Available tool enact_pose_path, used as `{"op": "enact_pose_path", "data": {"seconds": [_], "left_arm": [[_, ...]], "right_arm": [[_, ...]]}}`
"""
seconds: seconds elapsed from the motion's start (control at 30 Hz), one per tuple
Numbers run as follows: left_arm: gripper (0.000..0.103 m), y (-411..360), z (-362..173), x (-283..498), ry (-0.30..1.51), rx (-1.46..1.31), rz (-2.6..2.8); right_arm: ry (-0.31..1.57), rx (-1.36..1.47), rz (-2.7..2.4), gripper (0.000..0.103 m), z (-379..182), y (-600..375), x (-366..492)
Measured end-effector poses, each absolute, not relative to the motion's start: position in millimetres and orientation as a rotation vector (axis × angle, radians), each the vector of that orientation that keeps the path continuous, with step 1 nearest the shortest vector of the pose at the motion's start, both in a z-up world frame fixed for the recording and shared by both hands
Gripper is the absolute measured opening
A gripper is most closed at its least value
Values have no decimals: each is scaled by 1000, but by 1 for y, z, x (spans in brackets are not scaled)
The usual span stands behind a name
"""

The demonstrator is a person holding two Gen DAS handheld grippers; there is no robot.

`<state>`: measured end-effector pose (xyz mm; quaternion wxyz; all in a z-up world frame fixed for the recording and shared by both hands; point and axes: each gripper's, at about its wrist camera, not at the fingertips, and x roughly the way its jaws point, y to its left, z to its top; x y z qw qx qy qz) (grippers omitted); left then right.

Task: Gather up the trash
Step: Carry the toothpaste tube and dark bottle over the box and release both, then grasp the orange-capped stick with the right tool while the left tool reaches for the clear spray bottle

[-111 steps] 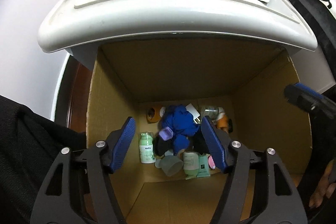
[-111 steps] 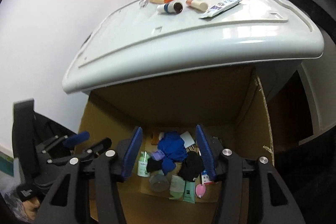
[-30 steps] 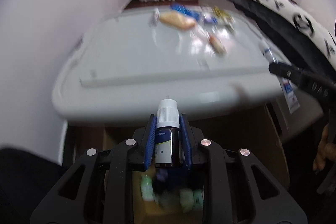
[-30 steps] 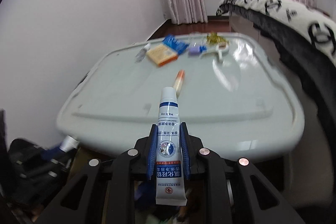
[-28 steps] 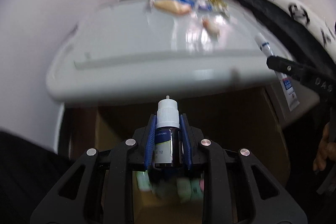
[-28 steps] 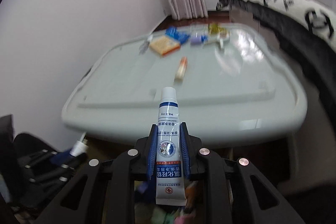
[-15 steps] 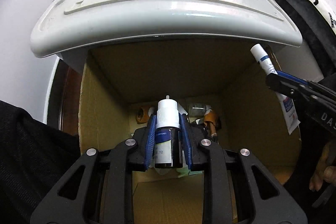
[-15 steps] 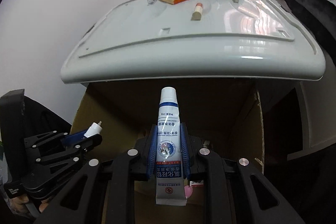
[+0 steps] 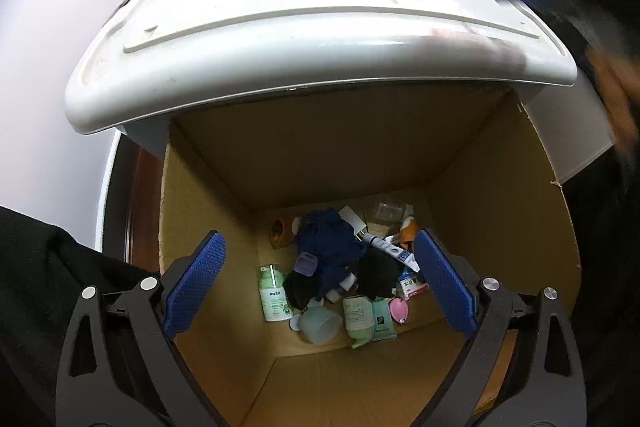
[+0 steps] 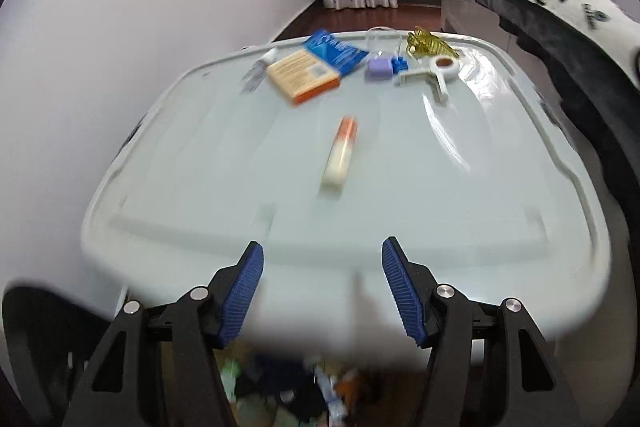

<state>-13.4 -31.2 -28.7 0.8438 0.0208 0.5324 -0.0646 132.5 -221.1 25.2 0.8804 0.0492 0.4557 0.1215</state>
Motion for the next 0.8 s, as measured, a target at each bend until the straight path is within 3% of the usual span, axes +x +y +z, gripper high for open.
{"op": "enact_pose_path", "data": {"seconds": [0.1, 0.23, 0.27, 0.3, 0.33, 0.57, 0.7, 0.8], "left_arm": [[92, -31, -31, -13, 1123, 45, -127], [92, -31, -31, -12, 1107, 57, -115], [92, -31, -31, -11, 1102, 62, -111], [92, -31, -29, -10, 1096, 66, -105], [92, -30, -27, -9, 1089, 65, -102], [92, -21, 35, 55, 971, 3, -97], [92, -23, 63, 165, 903, -3, -86], [92, -22, 53, 242, 897, 30, -67]], "right_arm": [[994, 127, 224, 61, 12, -220, 190], [1043, 102, 211, 53, -8, -208, 232], [1014, 3, 171, 38, -10, -200, 235], [1009, -49, 150, 36, -11, -195, 234], [1002, -49, 165, 19, -11, -195, 232], [1064, -134, 225, 18, -5, -203, 229], [1068, -140, 257, 18, -5, -209, 224], [1079, -94, 273, 18, -6, -216, 229]]}}
